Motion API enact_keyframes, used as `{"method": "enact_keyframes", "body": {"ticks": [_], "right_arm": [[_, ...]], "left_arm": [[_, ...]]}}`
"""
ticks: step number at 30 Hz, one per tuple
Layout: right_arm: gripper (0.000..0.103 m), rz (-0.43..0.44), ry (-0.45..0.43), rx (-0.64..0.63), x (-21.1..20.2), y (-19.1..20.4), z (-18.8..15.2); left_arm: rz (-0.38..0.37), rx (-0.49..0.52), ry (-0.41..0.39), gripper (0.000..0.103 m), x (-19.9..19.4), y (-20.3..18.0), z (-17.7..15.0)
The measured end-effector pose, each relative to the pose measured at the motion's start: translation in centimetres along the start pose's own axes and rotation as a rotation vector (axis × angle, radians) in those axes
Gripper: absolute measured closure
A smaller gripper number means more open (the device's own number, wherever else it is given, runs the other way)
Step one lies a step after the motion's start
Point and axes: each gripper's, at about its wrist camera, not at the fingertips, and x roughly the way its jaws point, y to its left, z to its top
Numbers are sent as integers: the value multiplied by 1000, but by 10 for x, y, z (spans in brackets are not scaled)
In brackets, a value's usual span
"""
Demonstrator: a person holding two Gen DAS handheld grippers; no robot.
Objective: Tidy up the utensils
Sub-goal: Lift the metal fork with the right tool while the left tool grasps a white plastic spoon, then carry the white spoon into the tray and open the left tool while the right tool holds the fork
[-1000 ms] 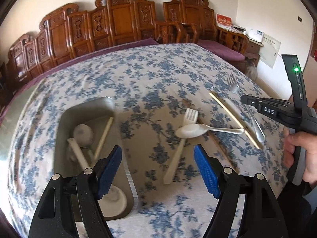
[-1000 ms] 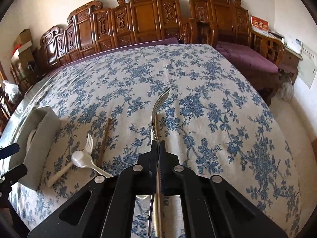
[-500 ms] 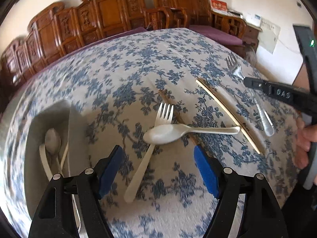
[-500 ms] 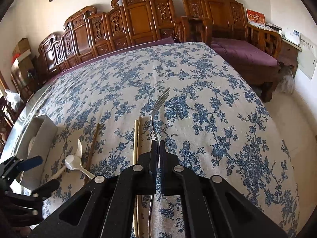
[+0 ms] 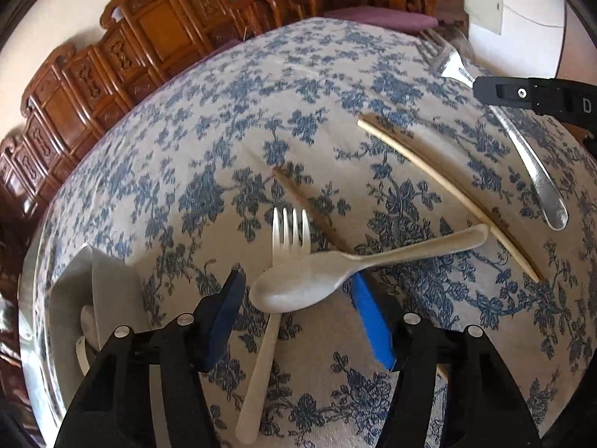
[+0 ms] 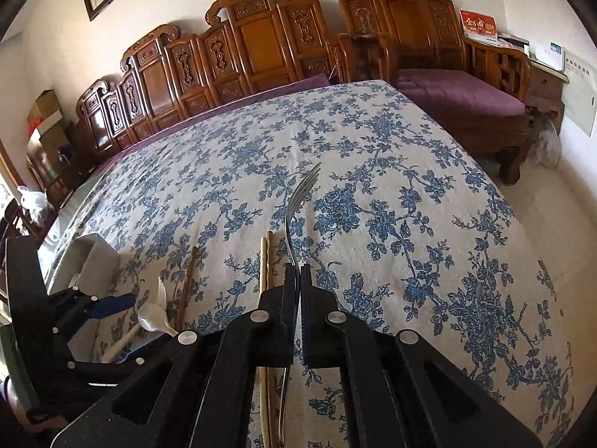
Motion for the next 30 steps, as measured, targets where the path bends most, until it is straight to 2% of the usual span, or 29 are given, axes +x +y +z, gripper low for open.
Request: {"method": "enact_keyframes", "body": {"ticks": [1, 6, 8, 10, 20, 30], "right_arm": [[100, 0, -1, -1, 0, 0, 0], [99, 1, -1, -4, 0, 1, 0], [99, 2, -1, -6, 0, 2, 0], [99, 4, -2, -8, 0, 3, 0], [99, 7, -1, -16, 0, 6, 0], [100, 61, -12, -91, -6, 43, -3]], "left_arm": [[-7, 3, 2, 55, 0, 0, 1], [15, 28, 12, 79, 0, 1, 3], [3, 20, 14, 85, -1, 5, 4], [-11, 6, 19, 97, -1, 9, 5], [-78, -80, 0, 99, -15, 26, 4], [-24, -185, -41, 99, -54, 64, -17]]}}
